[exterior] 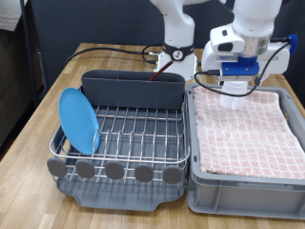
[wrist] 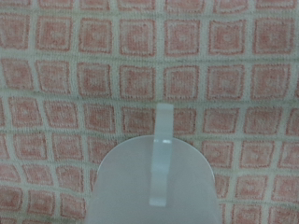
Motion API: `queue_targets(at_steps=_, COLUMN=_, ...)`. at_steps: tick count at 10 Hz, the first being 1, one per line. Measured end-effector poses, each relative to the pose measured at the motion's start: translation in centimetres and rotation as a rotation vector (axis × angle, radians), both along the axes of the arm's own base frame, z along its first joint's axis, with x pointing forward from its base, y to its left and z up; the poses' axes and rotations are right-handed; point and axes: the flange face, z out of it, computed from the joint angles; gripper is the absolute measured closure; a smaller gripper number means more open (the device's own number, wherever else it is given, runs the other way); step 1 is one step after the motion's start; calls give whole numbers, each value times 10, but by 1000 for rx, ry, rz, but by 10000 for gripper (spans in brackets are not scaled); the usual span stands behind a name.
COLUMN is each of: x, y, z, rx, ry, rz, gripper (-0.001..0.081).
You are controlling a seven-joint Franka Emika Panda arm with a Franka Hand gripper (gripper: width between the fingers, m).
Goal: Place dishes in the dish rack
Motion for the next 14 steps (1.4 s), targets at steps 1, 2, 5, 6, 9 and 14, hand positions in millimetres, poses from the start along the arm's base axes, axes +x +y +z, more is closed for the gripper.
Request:
queue_targets(at_steps=1, x=1, y=0, z=-8, rx=7, ry=7, rz=-2, gripper=4)
queue_targets(at_steps=2, x=1, y=0, z=-15, rx=12, ry=12, rz=-5, gripper=4)
queue_targets(at_steps=5, x=-1, y=0, z=-34, rx=19, ry=33, rz=-18, gripper=4)
queue_targets(at_steps=6, x=-2, y=-1, z=-39, rx=18, ry=37, rz=-22, gripper=4)
queue_targets(at_steps=9, x=-4, y=-3, z=-47, rx=25, ry=47, rz=-45, gripper=4)
queue_targets(at_steps=14, x=-8, y=-4, z=-56, rx=39, ry=54, rz=-75, gripper=4)
